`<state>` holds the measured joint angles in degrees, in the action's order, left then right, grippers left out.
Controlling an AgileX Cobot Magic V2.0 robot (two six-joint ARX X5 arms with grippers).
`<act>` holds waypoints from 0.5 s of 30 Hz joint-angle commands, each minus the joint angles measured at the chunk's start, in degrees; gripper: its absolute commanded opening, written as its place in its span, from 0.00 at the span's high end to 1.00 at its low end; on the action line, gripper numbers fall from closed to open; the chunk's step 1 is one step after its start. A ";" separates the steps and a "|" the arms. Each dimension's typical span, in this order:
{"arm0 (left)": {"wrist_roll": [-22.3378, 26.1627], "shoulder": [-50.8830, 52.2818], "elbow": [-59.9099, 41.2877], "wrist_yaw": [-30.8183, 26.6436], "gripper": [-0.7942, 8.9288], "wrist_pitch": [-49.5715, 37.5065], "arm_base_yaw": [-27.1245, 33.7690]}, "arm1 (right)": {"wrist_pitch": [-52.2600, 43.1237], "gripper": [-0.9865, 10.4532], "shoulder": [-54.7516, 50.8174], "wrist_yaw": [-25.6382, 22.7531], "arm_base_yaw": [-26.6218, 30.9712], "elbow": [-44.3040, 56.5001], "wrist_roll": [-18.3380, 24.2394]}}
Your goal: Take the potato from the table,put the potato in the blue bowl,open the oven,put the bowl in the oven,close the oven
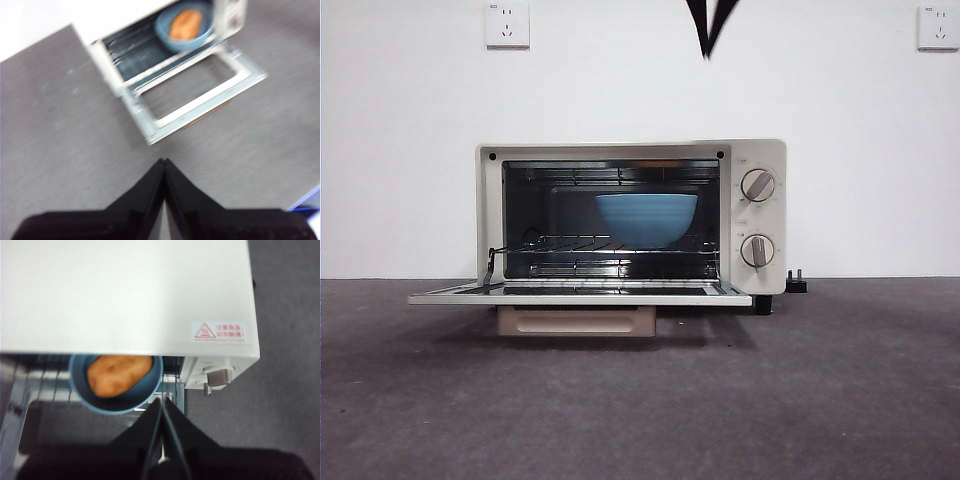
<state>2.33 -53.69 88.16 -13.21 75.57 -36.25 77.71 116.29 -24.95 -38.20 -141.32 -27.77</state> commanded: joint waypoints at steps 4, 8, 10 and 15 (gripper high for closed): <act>1.25 -4.28 -0.50 -0.31 0.92 -1.73 0.26 | 1.16 0.92 -5.60 -0.59 -2.97 -0.15 14.80; 1.97 -5.88 -2.49 0.09 0.92 -5.11 1.79 | 1.20 0.92 -9.75 -0.55 -4.33 0.09 17.84; 2.27 -6.16 -4.37 0.68 0.92 -6.99 3.10 | 1.18 0.92 -11.96 -0.59 -4.57 0.81 18.01; 3.58 -6.34 -12.79 8.66 0.93 -13.29 10.12 | 1.18 0.92 -19.80 -0.61 -4.59 7.87 20.33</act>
<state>4.82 -59.79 77.08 -6.44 63.26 -27.49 77.73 97.03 -25.34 -42.74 -135.15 -8.86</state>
